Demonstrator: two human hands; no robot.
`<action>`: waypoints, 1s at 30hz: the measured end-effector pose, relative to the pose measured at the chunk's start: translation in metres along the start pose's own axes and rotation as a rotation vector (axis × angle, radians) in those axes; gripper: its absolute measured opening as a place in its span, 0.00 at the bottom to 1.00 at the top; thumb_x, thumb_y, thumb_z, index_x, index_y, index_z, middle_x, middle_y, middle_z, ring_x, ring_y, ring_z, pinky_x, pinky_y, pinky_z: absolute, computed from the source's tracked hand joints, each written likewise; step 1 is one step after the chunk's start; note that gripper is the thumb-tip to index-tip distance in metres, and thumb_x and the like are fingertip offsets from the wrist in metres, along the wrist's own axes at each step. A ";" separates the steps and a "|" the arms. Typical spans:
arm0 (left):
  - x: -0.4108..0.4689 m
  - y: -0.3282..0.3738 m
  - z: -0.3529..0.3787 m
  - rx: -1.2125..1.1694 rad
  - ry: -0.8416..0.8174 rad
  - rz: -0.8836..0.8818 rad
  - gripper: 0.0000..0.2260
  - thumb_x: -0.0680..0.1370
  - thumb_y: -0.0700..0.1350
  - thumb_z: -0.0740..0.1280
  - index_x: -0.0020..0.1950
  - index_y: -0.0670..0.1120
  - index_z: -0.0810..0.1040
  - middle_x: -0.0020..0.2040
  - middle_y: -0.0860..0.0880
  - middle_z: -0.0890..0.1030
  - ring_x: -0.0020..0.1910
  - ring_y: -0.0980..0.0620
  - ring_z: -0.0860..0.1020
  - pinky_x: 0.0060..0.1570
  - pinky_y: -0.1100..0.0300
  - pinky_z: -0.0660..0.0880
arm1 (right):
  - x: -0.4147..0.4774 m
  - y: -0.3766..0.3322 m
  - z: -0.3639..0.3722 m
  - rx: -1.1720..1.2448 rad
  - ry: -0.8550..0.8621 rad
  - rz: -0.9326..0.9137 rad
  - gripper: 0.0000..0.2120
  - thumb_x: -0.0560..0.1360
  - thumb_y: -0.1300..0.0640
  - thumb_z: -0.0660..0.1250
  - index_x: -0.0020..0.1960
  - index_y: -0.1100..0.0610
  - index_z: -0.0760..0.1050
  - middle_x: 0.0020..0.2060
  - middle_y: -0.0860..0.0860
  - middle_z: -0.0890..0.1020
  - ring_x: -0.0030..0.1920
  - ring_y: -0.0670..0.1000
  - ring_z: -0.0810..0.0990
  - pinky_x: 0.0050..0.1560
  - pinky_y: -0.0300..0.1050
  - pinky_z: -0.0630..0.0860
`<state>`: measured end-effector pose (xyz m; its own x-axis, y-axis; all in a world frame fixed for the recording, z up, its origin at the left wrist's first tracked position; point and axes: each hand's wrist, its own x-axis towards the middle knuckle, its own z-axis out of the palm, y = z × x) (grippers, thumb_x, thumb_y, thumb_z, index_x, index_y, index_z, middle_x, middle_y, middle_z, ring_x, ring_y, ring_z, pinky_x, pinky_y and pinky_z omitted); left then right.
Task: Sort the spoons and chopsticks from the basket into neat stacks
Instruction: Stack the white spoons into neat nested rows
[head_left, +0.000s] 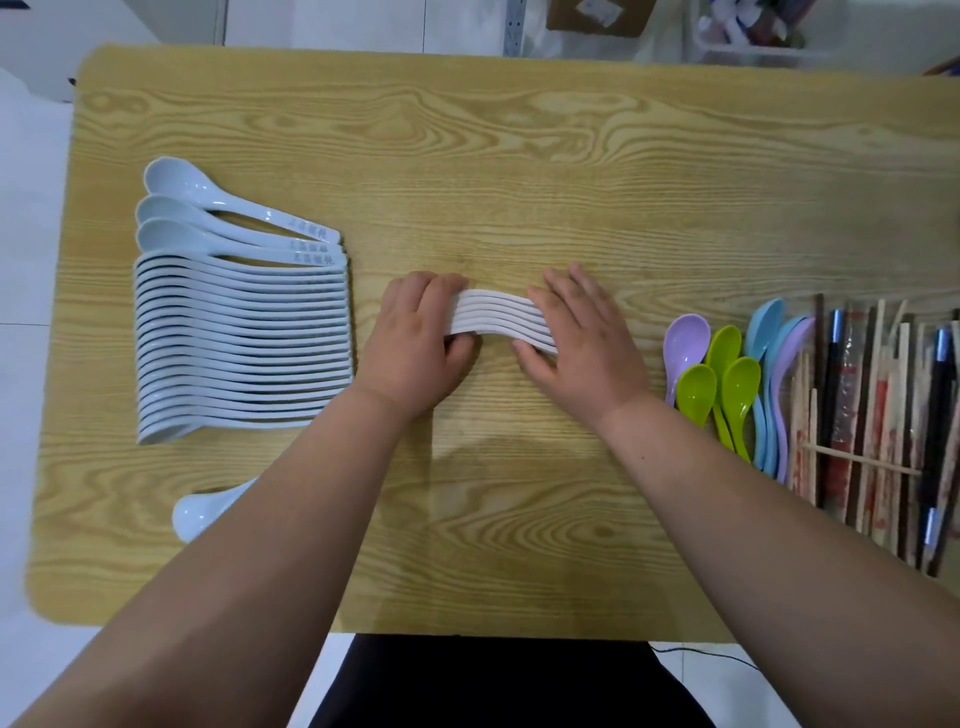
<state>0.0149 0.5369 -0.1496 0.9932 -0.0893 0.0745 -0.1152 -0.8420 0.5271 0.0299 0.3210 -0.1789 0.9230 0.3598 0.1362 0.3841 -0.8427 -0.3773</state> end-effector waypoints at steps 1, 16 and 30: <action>0.001 0.000 -0.001 0.026 -0.010 0.024 0.22 0.73 0.46 0.67 0.65 0.40 0.76 0.57 0.40 0.77 0.57 0.40 0.72 0.62 0.52 0.66 | 0.000 -0.001 -0.001 -0.007 -0.024 0.005 0.29 0.78 0.42 0.62 0.71 0.59 0.73 0.72 0.57 0.72 0.77 0.60 0.64 0.74 0.60 0.64; 0.001 0.002 -0.002 0.172 -0.043 0.055 0.21 0.73 0.48 0.64 0.63 0.40 0.77 0.55 0.40 0.79 0.52 0.38 0.77 0.57 0.46 0.71 | 0.001 -0.004 -0.003 -0.071 -0.097 -0.008 0.29 0.78 0.41 0.61 0.68 0.62 0.73 0.72 0.60 0.72 0.75 0.63 0.66 0.72 0.65 0.65; -0.001 0.009 -0.009 0.280 -0.091 0.161 0.29 0.78 0.53 0.67 0.75 0.39 0.70 0.73 0.38 0.71 0.75 0.37 0.66 0.72 0.40 0.65 | 0.004 -0.008 -0.029 -0.058 -0.243 -0.022 0.36 0.76 0.38 0.56 0.76 0.61 0.67 0.73 0.59 0.70 0.76 0.62 0.64 0.74 0.62 0.63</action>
<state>0.0124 0.5341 -0.1372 0.9615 -0.2693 0.0552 -0.2742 -0.9257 0.2606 0.0312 0.3175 -0.1493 0.8851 0.4579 -0.0834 0.4109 -0.8528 -0.3222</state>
